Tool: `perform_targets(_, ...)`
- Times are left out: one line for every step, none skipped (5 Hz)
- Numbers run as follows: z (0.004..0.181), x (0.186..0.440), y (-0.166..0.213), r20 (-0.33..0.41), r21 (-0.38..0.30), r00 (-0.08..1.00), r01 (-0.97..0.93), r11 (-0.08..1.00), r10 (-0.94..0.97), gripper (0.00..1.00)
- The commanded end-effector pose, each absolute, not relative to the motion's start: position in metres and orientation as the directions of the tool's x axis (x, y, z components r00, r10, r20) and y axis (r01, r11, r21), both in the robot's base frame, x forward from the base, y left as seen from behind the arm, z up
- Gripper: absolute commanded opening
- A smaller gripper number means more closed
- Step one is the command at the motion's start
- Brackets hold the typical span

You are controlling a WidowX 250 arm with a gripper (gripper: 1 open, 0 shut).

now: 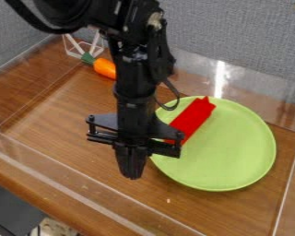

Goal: Put the red object on the right side

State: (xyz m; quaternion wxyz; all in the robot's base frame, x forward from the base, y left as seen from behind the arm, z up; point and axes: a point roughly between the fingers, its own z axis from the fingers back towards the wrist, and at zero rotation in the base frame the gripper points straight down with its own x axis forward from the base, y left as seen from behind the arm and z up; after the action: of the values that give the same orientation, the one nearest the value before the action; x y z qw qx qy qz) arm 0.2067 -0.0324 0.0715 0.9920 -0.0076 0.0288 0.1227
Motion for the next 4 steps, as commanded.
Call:
perform_targets(0.094, 0.212, -0.055, -0.009, -0.026, 0.981, -0.196, 0.98, 0.196, 0.0)
perform_targets(0.102, 0.212, -0.09, -0.005, -0.042, 0.99, -0.138, 0.989, 0.138, 0.0)
perform_targets(0.114, 0.213, -0.118, -0.007, -0.057, 0.989, -0.149, 0.987, 0.149, 0.0)
perform_targets(0.123, 0.214, -0.127, -0.004, -0.068, 0.986, -0.167, 0.984, 0.167, 1.0)
